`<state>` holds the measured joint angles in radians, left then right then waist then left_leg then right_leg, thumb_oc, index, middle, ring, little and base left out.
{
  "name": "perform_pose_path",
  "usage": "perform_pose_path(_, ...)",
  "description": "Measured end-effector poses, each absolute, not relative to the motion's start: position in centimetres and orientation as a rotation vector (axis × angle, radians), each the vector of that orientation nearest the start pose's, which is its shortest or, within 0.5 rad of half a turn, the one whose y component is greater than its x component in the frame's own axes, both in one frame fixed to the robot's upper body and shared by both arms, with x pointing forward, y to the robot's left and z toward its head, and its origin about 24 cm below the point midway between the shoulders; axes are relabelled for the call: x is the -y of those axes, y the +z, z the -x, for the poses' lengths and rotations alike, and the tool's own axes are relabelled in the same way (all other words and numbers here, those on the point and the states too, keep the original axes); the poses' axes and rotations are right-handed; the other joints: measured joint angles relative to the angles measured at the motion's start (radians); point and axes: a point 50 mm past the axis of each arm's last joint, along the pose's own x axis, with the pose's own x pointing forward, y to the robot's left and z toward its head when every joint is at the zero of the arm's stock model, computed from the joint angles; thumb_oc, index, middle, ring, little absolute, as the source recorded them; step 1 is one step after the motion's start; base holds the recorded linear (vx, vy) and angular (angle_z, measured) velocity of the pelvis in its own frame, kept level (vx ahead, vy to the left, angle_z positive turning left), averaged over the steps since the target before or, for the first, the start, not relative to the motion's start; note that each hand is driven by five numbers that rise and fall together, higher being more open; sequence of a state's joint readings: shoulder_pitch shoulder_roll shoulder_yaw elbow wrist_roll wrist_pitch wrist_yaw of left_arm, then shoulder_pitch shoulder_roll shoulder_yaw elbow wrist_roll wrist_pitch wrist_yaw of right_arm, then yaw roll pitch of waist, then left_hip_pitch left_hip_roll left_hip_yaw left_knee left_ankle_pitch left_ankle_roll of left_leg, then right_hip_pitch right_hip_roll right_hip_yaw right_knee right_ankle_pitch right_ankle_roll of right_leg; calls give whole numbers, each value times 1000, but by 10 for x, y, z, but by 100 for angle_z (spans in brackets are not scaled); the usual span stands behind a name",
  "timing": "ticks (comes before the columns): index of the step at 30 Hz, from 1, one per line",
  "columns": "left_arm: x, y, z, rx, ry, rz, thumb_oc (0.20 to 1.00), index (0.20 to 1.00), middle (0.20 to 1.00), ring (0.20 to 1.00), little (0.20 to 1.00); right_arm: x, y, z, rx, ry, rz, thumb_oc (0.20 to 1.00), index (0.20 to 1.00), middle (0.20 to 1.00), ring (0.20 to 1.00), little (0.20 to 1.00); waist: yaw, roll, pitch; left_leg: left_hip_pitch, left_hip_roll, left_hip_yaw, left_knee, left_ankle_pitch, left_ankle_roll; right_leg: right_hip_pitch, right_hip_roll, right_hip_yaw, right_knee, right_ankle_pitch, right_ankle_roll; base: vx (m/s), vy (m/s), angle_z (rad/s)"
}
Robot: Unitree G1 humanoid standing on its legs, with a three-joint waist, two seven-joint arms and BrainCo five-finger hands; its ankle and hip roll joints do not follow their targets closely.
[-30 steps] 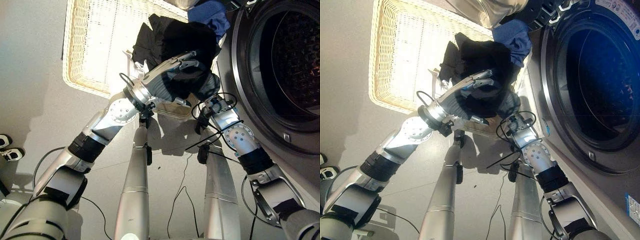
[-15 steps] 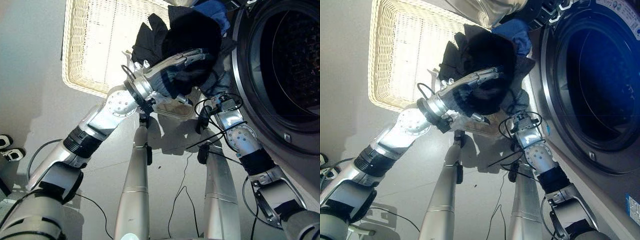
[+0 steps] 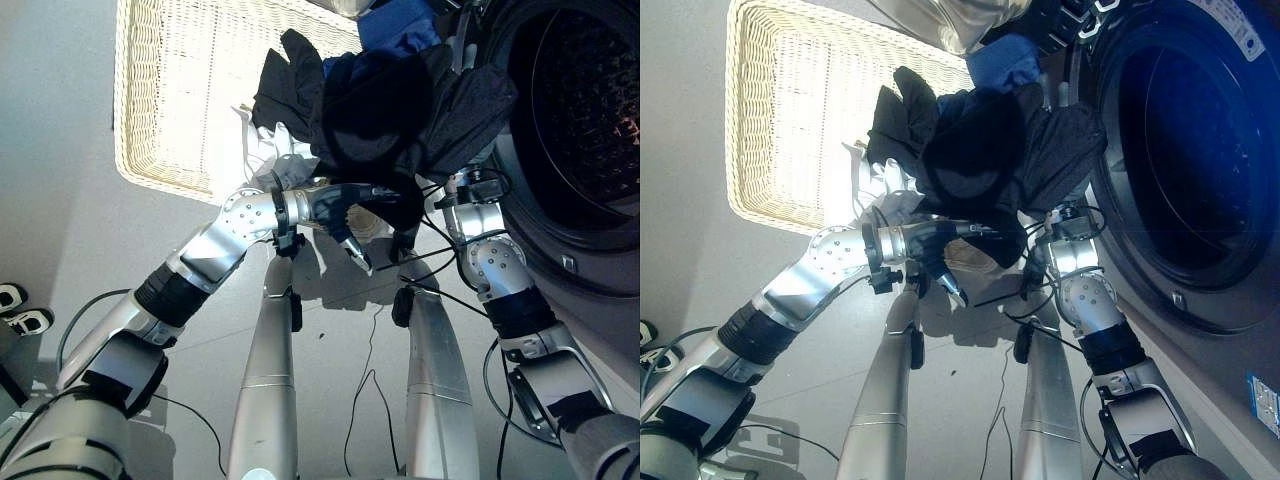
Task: Put the clothes into the washing machine.
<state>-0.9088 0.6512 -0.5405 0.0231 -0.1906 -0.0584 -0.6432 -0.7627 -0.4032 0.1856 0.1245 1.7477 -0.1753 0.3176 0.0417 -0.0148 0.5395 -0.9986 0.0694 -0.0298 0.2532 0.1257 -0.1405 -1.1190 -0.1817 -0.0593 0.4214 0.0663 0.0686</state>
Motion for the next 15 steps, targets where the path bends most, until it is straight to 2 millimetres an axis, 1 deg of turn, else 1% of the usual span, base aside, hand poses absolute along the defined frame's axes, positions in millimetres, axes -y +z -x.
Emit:
perform_pose_path(3, -80, 234, -314, 487, -1064, -874, 1000, 1000, 1000, 1000, 1000, 143, 256, -335, 604, 788, -1226, 200, 200, 200, 200, 200, 2, 0, 0, 0, 0, 0, 0, 0, 0, 0, 0, 0, -1, 0, 0, 0, 0, 0)
perform_pose_path(5, -85, 234, -320, 491, -981, -861, 1000, 1000, 1000, 1000, 1000, 144, 257, -335, 614, 781, -1235, 200, 200, 200, 200, 200, 2, 0, 0, 0, 0, 0, 0, 0, 0, 0, 0, 0, -1, 0, 0, 0, 0, 0)
perform_pose_path(7, -96, 233, -328, 511, -808, -857, 1000, 1000, 1000, 1000, 1000, 145, 257, -335, 625, 773, -1241, 200, 200, 200, 200, 200, 1, 0, 0, 0, 0, 0, 0, 0, 0, 0, 0, 0, -1, 0, 0, 0, 0, 0)
perform_pose_path(9, -106, 233, -335, 522, -683, -827, 1000, 1000, 1000, 1000, 1000, 147, 258, -335, 639, 764, -1244, 200, 200, 200, 200, 200, 3, 0, 0, 0, 0, 0, 0, 0, 0, 0, 0, 0, 0, 0, 0, 0, 0, 0)
perform_pose_path(10, -111, 230, -336, 528, -629, -815, 1000, 1000, 1000, 1000, 1000, 149, 258, -335, 645, 759, -1246, 200, 200, 200, 200, 200, 5, 0, 0, 0, 0, 0, 0, 0, 0, 0, 0, 0, 0, 0, 0, 0, 0, 0)
perform_pose_path(11, -111, 230, -336, 528, -629, -815, 1000, 1000, 1000, 1000, 1000, 149, 258, -335, 645, 759, -1246, 200, 200, 200, 200, 200, 5, 0, 0, 0, 0, 0, 0, 0, 0, 0, 0, 0, 0, 0, 0, 0, 0, 0)
perform_pose_path(12, -121, 234, -335, 588, -512, -748, 1000, 1000, 1000, 1000, 1000, 150, 259, -335, 654, 760, -1249, 200, 200, 200, 200, 200, 5, 1, 0, 0, 0, 0, 0, 0, 0, 1, 0, 0, -1, 0, 0, 0, 0, 0)
perform_pose_path(13, -128, 234, -335, 611, -447, -716, 1000, 1000, 1000, 1000, 1000, 150, 259, -335, 656, 760, -1249, 200, 200, 200, 200, 200, 7, 1, 0, 0, 0, -1, 0, 0, 0, 1, 0, 0, 0, 0, 0, 0, 0, 0)
perform_pose_path(15, -144, 240, -333, 688, -270, -635, 1000, 1000, 1000, 1000, 1000, 152, 260, -334, 667, 754, -1259, 200, 200, 200, 200, 200, 11, 2, 1, 1, 1, -1, 0, 0, 0, 1, 0, 0, 1, 0, 0, 0, 0, 0)
